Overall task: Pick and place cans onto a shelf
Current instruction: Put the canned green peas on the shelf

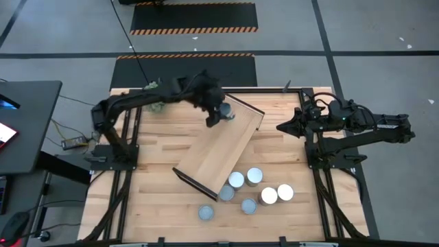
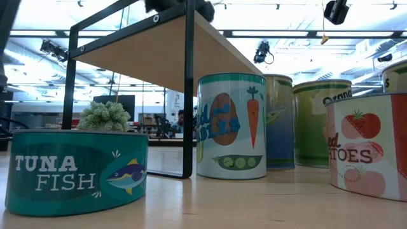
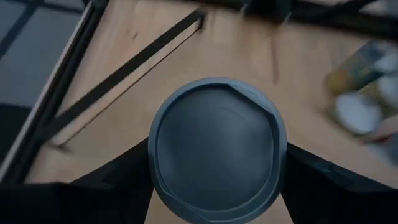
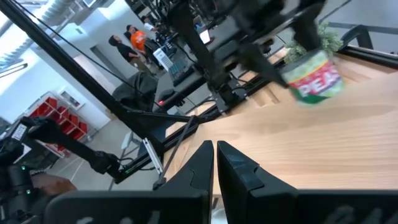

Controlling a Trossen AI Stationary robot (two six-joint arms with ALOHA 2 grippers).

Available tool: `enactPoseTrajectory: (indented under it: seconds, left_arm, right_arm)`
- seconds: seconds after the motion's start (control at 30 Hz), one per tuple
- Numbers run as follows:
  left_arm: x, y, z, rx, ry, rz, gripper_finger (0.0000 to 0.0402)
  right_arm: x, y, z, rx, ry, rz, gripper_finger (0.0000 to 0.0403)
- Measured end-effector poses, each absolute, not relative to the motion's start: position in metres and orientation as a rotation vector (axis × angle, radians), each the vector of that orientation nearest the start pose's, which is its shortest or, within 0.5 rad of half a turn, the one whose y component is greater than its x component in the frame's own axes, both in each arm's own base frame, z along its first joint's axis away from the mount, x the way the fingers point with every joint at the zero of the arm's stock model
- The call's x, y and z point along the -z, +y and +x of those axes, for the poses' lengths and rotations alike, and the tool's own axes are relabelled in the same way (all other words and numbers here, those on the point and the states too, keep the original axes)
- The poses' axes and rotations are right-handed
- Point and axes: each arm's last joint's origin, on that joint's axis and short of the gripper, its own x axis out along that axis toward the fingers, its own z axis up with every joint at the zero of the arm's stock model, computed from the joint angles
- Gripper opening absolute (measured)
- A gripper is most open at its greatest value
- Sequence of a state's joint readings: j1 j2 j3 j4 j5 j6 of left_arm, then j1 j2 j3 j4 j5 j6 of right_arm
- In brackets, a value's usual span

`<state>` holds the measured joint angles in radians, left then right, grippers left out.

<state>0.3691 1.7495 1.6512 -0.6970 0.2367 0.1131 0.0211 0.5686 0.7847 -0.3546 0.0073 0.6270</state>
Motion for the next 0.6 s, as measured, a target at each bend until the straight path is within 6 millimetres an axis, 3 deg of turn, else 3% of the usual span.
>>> enactPoseTrajectory:
  seconds: [0.17, 0.3, 0.6]
  left_arm:
    - [-0.336, 0.158, 0.371, -0.043, 0.857, -0.053, 0.0286]
    - [-0.332, 0.163, 0.381, -0.002, 0.927, 0.001, 0.0286]
    - [-0.325, 0.142, 0.386, 0.078, 1.033, 0.027, 0.0286]
  right_arm:
    - [-0.344, 0.002, 0.120, 0.034, 0.135, 0.617, 0.0027]
    - [-0.344, 0.002, 0.120, 0.034, 0.134, 0.615, 0.0027]
    - [-0.346, 0.002, 0.120, 0.026, 0.110, 0.610, 0.0027]
